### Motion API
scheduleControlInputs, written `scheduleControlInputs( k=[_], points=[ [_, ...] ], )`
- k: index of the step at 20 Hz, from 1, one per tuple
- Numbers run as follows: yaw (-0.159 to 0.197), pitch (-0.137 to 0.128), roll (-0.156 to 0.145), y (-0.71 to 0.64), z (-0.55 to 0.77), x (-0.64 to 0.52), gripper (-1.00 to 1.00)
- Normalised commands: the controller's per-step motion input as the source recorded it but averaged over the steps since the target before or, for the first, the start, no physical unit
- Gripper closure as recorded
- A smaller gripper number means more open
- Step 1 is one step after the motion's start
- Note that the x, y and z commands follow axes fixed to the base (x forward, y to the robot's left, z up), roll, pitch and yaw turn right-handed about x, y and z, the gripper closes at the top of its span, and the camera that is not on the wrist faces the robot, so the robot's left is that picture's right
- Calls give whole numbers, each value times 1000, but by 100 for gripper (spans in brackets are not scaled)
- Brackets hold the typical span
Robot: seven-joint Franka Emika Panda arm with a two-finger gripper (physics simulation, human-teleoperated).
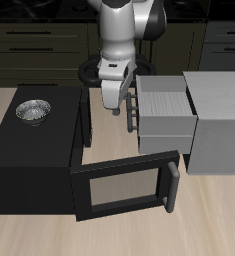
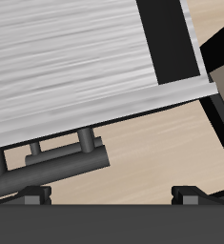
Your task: Close the top drawer of the white cabinet
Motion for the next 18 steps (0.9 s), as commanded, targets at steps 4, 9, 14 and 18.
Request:
scheduleControlInputs(
  k=[4, 9, 14, 18],
  points=[
    [-6, -12, 46, 253, 20, 55, -100],
    [1, -2, 37, 238, -54, 75, -100],
    [-2, -6, 30, 171, -30, 40, -100],
    [4, 6, 61, 351, -155, 76, -100]
  ],
)
